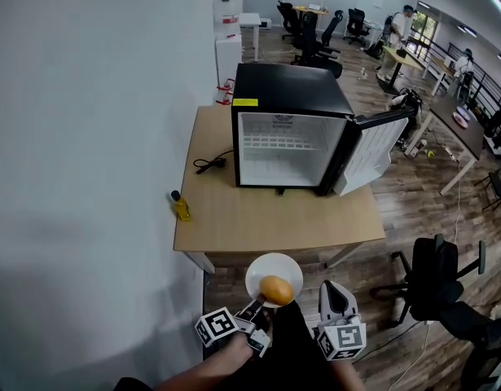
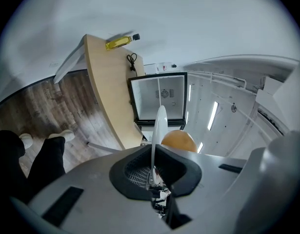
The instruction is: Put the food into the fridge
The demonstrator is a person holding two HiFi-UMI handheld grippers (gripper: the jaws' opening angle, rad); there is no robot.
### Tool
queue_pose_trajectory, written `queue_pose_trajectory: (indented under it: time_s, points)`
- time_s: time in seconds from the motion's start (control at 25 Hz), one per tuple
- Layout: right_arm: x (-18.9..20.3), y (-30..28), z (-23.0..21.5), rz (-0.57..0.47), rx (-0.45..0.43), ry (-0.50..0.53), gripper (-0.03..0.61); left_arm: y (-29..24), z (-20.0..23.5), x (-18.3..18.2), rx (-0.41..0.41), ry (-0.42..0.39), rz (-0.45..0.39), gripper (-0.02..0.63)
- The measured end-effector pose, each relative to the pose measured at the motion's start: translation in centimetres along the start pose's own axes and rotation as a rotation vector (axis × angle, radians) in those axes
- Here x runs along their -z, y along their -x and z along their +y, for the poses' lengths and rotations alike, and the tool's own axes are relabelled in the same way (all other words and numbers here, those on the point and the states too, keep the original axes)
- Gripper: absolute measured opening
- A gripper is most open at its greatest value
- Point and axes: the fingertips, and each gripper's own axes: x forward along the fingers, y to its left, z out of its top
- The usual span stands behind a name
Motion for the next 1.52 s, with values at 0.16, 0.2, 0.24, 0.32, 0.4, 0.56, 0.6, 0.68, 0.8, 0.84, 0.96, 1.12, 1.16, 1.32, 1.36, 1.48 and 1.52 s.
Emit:
queue_pose_trajectory:
  time_s: [0.16,0.2,0.24,0.32,0.4,0.56,0.6,0.68,0.8,0.84,0.96,1.12,1.16,1.32,1.36,1.48,1.52]
  points:
    - [-0.2,-3.0,-1.4,-0.013,-0.031,0.009,0.06,-2.7,-0.5,-1.8,0.0,0.0,-0.023,0.023]
    - [-0.4,-3.9,-2.0,-0.019,-0.036,0.01,0.06,-3.5,-0.6,-2.3,0.001,-0.002,-0.029,0.023]
    - [-0.6,-4.9,-2.6,-0.023,-0.042,0.012,0.06,-4.1,-0.8,-2.9,0.002,-0.005,-0.035,0.023]
    - [-1.0,-6.8,-3.4,-0.025,-0.055,0.013,0.06,-5.3,-1.3,-4.0,-0.002,-0.009,-0.05,0.023]
    - [-1.2,-8.5,-4.1,-0.02,-0.074,0.006,0.06,-6.6,-1.6,-5.1,-0.006,-0.01,-0.068,0.023]
    - [-1.4,-12.4,-5.5,0.002,-0.118,0.004,0.06,-10.2,-2.3,-7.4,0.027,-0.003,-0.111,0.023]
    - [-1.4,-13.4,-6.0,0.007,-0.128,0.004,0.06,-11.2,-2.4,-8.0,0.031,-0.002,-0.12,0.023]
    - [-1.8,-15.4,-7.2,0.013,-0.142,0.004,0.06,-13.1,-2.6,-9.0,0.028,-0.006,-0.13,0.023]
    - [-2.2,-18.2,-9.5,0.019,-0.152,0.008,0.06,-16.0,-2.9,-10.1,0.027,-0.011,-0.145,0.023]
    - [-2.3,-19.1,-10.2,0.021,-0.155,0.009,0.06,-16.8,-3.0,-10.5,0.039,0.003,-0.154,0.023]
    - [-2.5,-21.7,-11.9,0.023,-0.172,0.004,0.06,-19.4,-3.2,-11.6,0.098,0.092,-0.186,0.023]
    - [-3.3,-24.2,-13.6,0.013,-0.194,-0.013,0.06,-21.7,-2.5,-13.4,0.067,0.111,-0.227,0.023]
    - [-3.6,-24.7,-13.9,0.01,-0.2,-0.016,0.06,-22.2,-2.6,-13.8,0.068,0.111,-0.239,0.023]
    - [-3.9,-26.3,-14.6,-0.004,-0.22,-0.016,0.06,-23.5,-2.1,-15.5,0.03,0.074,-0.274,0.023]
    - [-3.7,-26.8,-14.7,0.002,-0.222,-0.017,0.06,-23.7,-1.9,-15.9,0.017,0.065,-0.279,0.023]
    - [-2.7,-28.2,-14.5,0.06,-0.207,-0.043,0.06,-23.9,-1.4,-17.3,0.0,0.048,-0.284,0.023]
    - [-2.4,-28.6,-14.8,0.079,-0.204,-0.056,0.06,-24.2,-1.2,-17.4,-0.01,0.036,-0.282,0.023]
